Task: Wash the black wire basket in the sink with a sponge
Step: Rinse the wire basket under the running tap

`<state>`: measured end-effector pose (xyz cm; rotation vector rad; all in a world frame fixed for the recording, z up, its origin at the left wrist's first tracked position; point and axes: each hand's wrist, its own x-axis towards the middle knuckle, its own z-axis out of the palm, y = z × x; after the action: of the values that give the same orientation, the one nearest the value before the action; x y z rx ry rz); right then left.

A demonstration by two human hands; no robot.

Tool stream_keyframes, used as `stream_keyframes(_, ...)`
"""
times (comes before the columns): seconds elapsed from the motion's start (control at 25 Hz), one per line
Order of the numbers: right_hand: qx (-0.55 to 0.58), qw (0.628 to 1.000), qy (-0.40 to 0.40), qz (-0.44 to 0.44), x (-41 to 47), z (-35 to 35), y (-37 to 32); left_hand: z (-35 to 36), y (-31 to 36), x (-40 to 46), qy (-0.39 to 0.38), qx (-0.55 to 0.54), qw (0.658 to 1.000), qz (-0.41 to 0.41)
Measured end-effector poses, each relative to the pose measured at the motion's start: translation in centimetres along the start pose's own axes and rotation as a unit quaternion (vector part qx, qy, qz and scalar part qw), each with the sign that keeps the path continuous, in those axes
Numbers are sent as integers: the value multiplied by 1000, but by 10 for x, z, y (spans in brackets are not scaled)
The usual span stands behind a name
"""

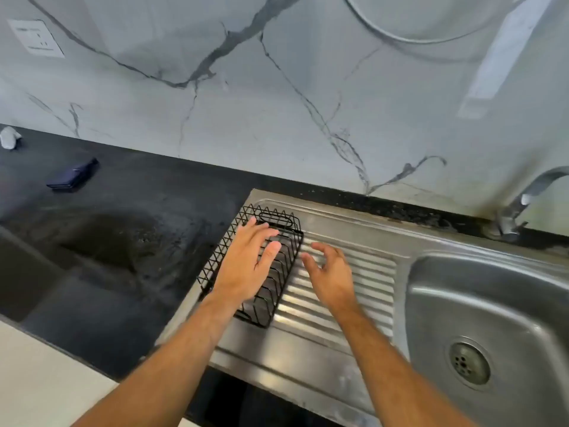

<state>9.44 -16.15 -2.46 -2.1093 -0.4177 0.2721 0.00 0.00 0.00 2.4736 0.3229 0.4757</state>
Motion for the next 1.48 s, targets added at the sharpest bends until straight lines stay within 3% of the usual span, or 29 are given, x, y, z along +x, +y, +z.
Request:
stream_keyframes(0.12, 87, 994, -21, 61, 7, 34, -29, -20, -34, 13, 2, -17, 997, -77)
stream_keyframes(0.24, 117, 990, -34, 71, 13, 63, -46, -25, -55, 29, -78, -67, 985, -142)
stream_keyframes(0.4, 102, 991, -6, 84, 22, 91, -52, -24, -72, 39, -119, -65, 979, -152)
stream_keyframes(0.6, 139, 984, 24, 106, 25, 101, -44, -19, -77, 36, -94, -20, 982, -162)
stream_keyframes(0.76, 189, 970, 6, 150, 23, 100, -40, -24, -75, 42, -109, -68, 937, -326)
stream_keyframes(0.88, 226, 958, -9, 176, 24, 99, -41, -30, -81, 48, -116, -159, 909, -368)
stream_keyframes(1.08, 249, 953, -22, 174, 14, 88, -44, -33, -67, 45, -111, -189, 909, -353)
stream_keyframes(1.48, 201, 978, 0, 58, -32, -13, -35, -17, 19, 18, -97, -266, 907, -312)
